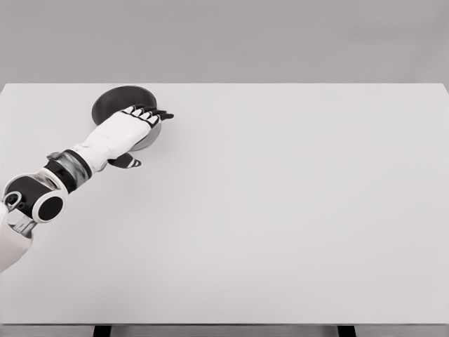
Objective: Rotate pot handle
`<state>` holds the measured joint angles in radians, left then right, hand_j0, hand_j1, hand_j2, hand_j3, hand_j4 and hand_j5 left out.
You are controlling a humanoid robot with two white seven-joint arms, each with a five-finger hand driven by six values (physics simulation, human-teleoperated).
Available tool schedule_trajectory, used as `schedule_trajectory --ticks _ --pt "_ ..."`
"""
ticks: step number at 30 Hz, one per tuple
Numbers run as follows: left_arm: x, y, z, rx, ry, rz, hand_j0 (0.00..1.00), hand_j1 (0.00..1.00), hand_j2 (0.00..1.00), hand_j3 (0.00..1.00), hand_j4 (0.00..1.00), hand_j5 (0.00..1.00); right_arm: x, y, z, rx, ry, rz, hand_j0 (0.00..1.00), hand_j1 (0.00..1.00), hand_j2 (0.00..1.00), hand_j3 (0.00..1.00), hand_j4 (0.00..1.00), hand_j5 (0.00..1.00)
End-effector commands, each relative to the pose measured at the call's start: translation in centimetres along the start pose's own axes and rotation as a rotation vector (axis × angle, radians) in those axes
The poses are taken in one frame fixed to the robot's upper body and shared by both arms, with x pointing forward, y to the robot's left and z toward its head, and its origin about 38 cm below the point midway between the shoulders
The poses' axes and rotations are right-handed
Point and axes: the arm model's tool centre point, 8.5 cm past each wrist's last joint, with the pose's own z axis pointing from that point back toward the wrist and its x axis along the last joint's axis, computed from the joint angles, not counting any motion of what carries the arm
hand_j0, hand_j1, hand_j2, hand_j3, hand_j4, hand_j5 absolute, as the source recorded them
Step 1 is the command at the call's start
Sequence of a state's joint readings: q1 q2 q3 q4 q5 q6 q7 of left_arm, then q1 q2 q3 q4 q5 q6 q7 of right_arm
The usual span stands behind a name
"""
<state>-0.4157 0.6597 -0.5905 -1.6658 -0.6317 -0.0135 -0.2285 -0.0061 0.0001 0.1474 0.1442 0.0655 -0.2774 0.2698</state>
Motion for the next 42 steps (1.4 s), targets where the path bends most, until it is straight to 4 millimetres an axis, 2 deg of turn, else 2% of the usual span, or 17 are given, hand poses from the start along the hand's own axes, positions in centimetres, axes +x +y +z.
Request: schedule_trajectory --ticks 1,23,33,39,42 --pt "-0.3 0.1 0.1 0.001 0.006 -0.006 1.0 1.0 1.0 1.0 1.0 1.0 0.0 0.0 0.0 0.0 0.0 0.0 1.0 1.0 1.0 1.0 1.0 1.0" --pt "-1.6 0.0 1.0 -0.024 0.056 -0.162 1.0 1.0 1.0 1.0 1.0 1.0 0.0 0.0 0.0 0.0 0.0 0.0 1.0 1.0 1.0 1.0 1.0 1.0" --pt "-1.7 0.2 1.1 -0.018 0.059 -0.168 1.0 1.0 1.0 1.0 1.0 1.0 0.0 0.0 0.0 0.0 0.0 0.0 1.0 1.0 1.0 1.0 1.0 1.0" --pt "-3.2 0.9 2.2 -0.033 0.084 -0.213 1.0 1.0 1.0 1.0 1.0 1.0 0.0 0.0 0.0 0.0 0.0 0.0 1.0 1.0 1.0 1.0 1.0 1.0" --pt "-3.2 0.9 2.2 -0.035 0.082 -0.215 1.0 1.0 1.0 1.0 1.0 1.0 0.0 0.0 0.0 0.002 0.0 0.0 1.0 1.0 1.0 1.0 1.0 1.0"
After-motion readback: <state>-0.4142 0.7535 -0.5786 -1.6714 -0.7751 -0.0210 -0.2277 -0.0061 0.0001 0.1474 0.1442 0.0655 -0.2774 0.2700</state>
